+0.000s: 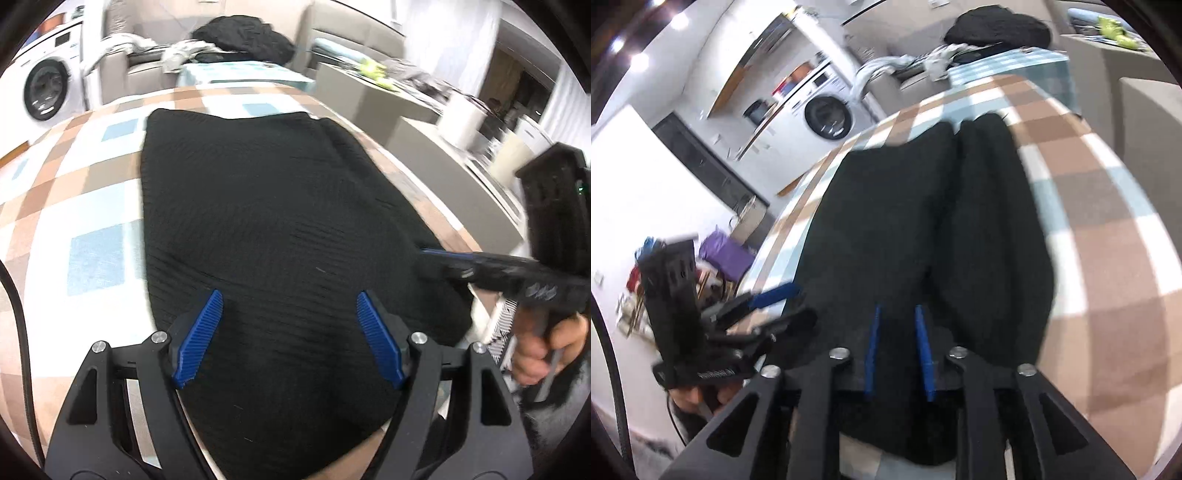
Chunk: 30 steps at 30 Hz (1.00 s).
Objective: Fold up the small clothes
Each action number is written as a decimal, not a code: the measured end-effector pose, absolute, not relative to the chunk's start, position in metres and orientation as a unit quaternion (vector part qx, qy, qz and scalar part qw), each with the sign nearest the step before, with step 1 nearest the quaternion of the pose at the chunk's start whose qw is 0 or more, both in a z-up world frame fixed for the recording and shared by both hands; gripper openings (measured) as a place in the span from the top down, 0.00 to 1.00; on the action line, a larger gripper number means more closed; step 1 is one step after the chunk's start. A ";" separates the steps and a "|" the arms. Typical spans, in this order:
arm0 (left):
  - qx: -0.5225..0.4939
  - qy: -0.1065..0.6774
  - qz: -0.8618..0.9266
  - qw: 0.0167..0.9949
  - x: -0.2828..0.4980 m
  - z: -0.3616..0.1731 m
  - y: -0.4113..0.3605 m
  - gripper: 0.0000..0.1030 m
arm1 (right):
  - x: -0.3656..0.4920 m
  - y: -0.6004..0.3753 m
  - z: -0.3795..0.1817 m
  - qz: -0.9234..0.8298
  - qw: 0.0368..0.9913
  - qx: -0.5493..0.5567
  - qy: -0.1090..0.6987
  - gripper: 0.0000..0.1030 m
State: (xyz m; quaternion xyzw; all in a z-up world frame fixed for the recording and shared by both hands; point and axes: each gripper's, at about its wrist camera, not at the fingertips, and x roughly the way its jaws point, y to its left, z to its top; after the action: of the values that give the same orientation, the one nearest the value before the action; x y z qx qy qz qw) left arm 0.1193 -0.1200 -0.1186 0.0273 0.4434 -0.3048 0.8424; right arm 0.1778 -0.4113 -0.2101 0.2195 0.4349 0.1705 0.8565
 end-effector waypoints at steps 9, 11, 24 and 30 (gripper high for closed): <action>0.028 0.442 -0.276 0.853 0.102 -0.121 -0.094 0.29 | 0.136 -0.441 -0.207 0.086 0.887 0.172 0.420 0.74; -0.001 0.438 -0.238 0.867 0.107 -0.119 -0.080 0.29 | 0.136 -0.450 -0.207 0.078 0.888 0.183 0.414 0.62; -0.002 0.452 -0.207 0.868 0.149 -0.140 -0.077 0.64 | 0.202 -0.430 -0.227 0.075 0.883 0.131 0.445 0.79; -0.011 0.451 -0.189 0.872 0.172 -0.139 -0.065 0.67 | 0.229 -0.415 -0.228 0.077 0.882 0.122 0.448 0.80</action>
State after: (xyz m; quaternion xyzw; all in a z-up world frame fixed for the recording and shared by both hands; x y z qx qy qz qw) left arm 0.1723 -0.0649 -0.1392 -0.0113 0.4507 -0.1888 0.8724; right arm 0.2293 -0.4147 -0.2279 0.1222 0.4479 0.0769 0.8823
